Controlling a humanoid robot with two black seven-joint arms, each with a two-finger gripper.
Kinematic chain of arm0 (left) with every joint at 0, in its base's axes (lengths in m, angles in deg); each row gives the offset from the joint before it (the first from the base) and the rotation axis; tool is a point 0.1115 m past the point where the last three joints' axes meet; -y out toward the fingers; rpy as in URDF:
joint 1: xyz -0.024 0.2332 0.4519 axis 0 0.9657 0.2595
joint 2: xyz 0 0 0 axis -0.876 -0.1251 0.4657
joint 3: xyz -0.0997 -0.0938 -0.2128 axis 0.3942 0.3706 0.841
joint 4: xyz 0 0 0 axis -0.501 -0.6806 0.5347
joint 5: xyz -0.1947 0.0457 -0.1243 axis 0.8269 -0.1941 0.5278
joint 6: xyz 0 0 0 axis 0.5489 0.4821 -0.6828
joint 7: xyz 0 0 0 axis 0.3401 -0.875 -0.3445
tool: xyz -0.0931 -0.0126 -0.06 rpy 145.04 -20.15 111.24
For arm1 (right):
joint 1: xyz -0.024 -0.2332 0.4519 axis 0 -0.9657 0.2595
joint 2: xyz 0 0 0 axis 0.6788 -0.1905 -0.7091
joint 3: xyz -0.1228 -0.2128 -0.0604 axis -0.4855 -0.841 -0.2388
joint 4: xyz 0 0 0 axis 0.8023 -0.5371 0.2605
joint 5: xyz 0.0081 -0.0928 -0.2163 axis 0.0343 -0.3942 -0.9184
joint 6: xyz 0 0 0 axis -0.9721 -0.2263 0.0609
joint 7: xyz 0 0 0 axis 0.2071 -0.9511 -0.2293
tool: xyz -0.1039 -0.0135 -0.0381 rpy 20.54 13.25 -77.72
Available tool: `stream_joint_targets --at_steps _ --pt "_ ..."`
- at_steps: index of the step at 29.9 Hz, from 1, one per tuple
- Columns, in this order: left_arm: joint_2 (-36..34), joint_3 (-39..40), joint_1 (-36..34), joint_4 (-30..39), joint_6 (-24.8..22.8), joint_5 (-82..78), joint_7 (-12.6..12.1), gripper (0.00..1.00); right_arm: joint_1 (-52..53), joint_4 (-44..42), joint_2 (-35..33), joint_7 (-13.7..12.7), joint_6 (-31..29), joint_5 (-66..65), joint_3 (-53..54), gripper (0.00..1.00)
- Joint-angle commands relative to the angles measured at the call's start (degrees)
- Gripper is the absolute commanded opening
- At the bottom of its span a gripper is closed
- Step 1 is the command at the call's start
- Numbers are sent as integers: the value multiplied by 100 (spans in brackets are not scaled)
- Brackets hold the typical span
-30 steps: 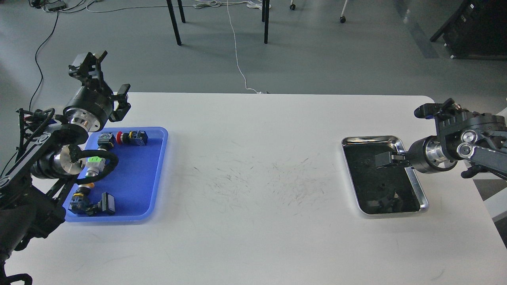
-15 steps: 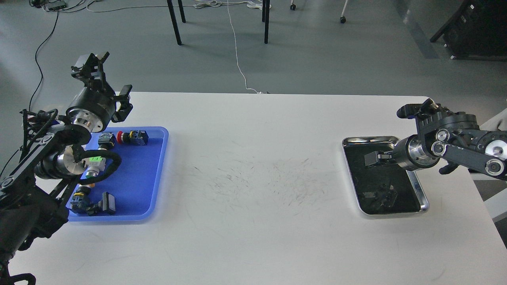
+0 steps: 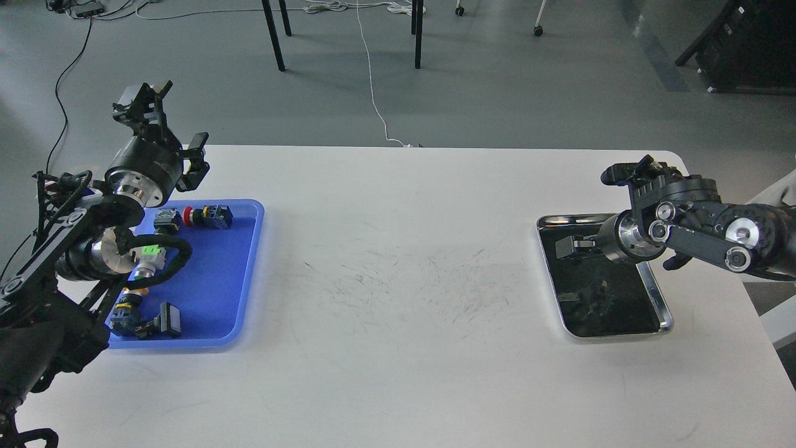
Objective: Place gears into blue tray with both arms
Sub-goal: 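Lower the right gripper and grasp a small black gear in the metal tray, then carry the black gear with the right gripper toward the table center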
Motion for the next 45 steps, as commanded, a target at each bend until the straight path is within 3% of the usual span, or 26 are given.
stream_joint_targets --at_steps 1,20,32,35,38,45 --pt "13 21 5 1 9 0 5 98 -8 -87 31 13 1 -1 -8 90" --pt "66 21 -4 -8 18 0 5 98 -193 -562 453 31 1 -1 -8 74" --pt "136 4 -48 -25 44 0 5 98 -149 -562 409 31 1 -1 -8 33" --pt "136 -5 -48 -25 62 -9 5 98 -132 -545 400 39 1 8 -8 13" --pt "136 -5 -57 -25 71 0 5 98 -105 -545 365 39 1 8 -8 2" --pt "136 3 -57 -25 71 0 5 98 44 -492 277 39 1 26 -8 2"
